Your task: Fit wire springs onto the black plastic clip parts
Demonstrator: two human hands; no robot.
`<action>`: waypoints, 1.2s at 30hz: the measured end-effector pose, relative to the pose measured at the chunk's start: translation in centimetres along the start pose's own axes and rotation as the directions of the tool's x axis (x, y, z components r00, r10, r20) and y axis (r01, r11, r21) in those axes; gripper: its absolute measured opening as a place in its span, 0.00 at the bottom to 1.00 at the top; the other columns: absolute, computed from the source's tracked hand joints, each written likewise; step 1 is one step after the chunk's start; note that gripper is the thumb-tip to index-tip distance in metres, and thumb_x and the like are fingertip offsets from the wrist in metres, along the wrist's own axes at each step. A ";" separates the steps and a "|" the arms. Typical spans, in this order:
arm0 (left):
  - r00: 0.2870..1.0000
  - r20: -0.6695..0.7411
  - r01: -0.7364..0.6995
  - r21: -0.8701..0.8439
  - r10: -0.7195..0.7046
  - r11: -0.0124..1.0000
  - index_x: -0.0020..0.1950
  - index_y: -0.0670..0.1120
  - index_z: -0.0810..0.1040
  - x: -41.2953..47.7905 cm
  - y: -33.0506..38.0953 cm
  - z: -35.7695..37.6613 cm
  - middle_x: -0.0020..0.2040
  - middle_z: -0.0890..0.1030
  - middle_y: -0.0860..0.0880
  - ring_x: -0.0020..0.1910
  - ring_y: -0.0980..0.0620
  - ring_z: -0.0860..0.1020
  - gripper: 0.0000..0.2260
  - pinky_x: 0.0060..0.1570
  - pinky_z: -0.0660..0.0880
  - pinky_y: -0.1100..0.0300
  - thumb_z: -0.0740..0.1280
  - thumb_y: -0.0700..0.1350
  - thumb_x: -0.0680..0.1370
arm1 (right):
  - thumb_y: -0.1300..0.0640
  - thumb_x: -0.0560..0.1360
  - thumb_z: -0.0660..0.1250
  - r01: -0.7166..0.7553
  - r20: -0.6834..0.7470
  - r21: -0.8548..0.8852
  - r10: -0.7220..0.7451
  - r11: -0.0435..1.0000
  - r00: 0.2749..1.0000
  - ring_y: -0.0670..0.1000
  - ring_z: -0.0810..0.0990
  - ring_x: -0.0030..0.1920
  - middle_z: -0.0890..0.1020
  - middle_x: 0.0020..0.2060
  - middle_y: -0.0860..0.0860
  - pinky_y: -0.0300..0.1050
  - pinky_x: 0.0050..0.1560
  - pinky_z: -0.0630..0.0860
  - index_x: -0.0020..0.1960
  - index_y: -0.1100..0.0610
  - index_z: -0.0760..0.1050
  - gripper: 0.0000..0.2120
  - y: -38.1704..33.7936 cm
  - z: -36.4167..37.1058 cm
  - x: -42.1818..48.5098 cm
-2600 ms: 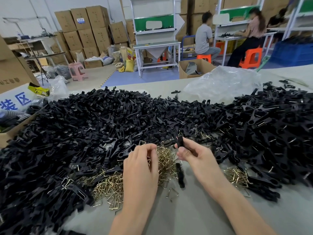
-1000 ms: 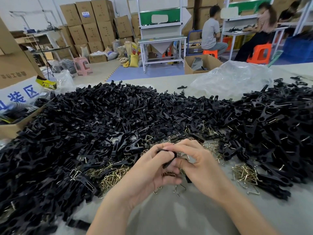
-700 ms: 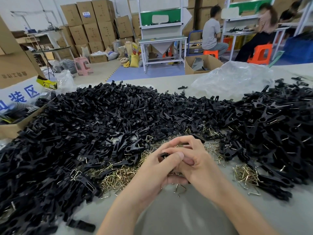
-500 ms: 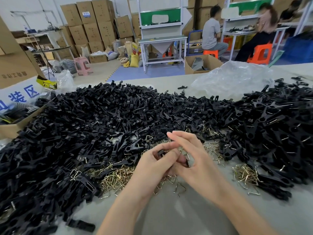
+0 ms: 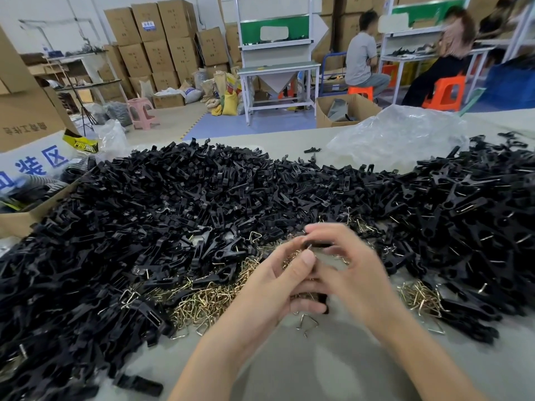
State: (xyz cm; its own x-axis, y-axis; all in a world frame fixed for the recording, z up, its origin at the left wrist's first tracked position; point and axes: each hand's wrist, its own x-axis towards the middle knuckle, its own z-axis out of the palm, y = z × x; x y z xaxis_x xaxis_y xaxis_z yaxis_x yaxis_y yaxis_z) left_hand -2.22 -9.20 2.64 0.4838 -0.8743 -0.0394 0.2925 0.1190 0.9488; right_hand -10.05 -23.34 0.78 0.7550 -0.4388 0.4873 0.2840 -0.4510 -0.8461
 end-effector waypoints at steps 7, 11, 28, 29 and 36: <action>0.989 -0.125 -0.087 -0.029 0.083 0.996 0.69 0.48 0.74 0.0 0.3 -0.1 0.53 0.85 0.40 0.48 0.46 0.83 0.24 0.44 0.82 0.54 0.68 0.57 0.75 | 0.45 0.76 0.69 -0.118 -0.346 0.657 0.437 0.745 0.830 0.50 0.86 0.51 0.85 0.58 0.57 0.39 0.47 0.82 0.61 0.54 0.75 0.19 1.6 -5.0 1.6; 0.948 -0.248 -0.177 0.105 0.198 0.979 0.64 0.48 0.78 -0.2 0.4 -0.1 0.48 0.85 0.44 0.43 0.48 0.83 0.16 0.40 0.81 0.56 0.67 0.51 0.78 | 0.43 0.77 0.65 -0.235 -0.205 0.378 0.329 0.895 0.922 0.47 0.85 0.41 0.87 0.46 0.51 0.37 0.38 0.80 0.60 0.43 0.80 0.13 1.8 -1.8 1.1; 0.871 -0.480 0.468 0.875 -0.102 -0.124 0.82 0.57 0.42 14.9 7.1 -13.4 0.82 0.43 0.41 0.77 0.32 0.58 0.51 0.75 0.60 0.38 0.70 0.70 0.70 | 0.57 0.84 0.61 -0.336 -0.093 0.170 0.355 0.926 0.930 0.45 0.82 0.39 0.85 0.43 0.48 0.37 0.39 0.79 0.61 0.40 0.77 0.13 4.0 -1.1 1.2; 0.863 -0.488 0.474 0.872 -0.129 -0.125 0.81 0.59 0.41 15.5 7.1 -13.5 0.82 0.41 0.41 0.78 0.32 0.57 0.55 0.75 0.59 0.37 0.70 0.74 0.66 | 0.57 0.84 0.61 -0.338 -0.093 0.174 0.357 0.925 0.929 0.45 0.82 0.39 0.85 0.43 0.48 0.37 0.39 0.79 0.61 0.40 0.77 0.13 4.2 -1.1 1.3; 0.928 -0.370 0.371 0.919 0.034 -0.134 0.80 0.62 0.51 16.5 4.7 -13.3 0.80 0.54 0.41 0.75 0.30 0.58 0.41 0.71 0.63 0.35 0.68 0.69 0.73 | 0.57 0.84 0.61 -0.336 -0.100 0.166 0.355 0.927 0.930 0.44 0.81 0.39 0.85 0.43 0.47 0.37 0.40 0.79 0.60 0.39 0.77 0.14 4.5 -1.0 1.4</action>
State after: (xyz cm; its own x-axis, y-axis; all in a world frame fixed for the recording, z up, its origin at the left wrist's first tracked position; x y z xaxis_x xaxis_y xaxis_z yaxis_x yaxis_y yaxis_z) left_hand 18.09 -16.82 2.31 0.7643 -0.6335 -0.1203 -0.6175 -0.7728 0.1462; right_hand -8.29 -26.73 -2.13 0.7433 -0.6458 0.1746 0.1080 -0.1418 -0.9840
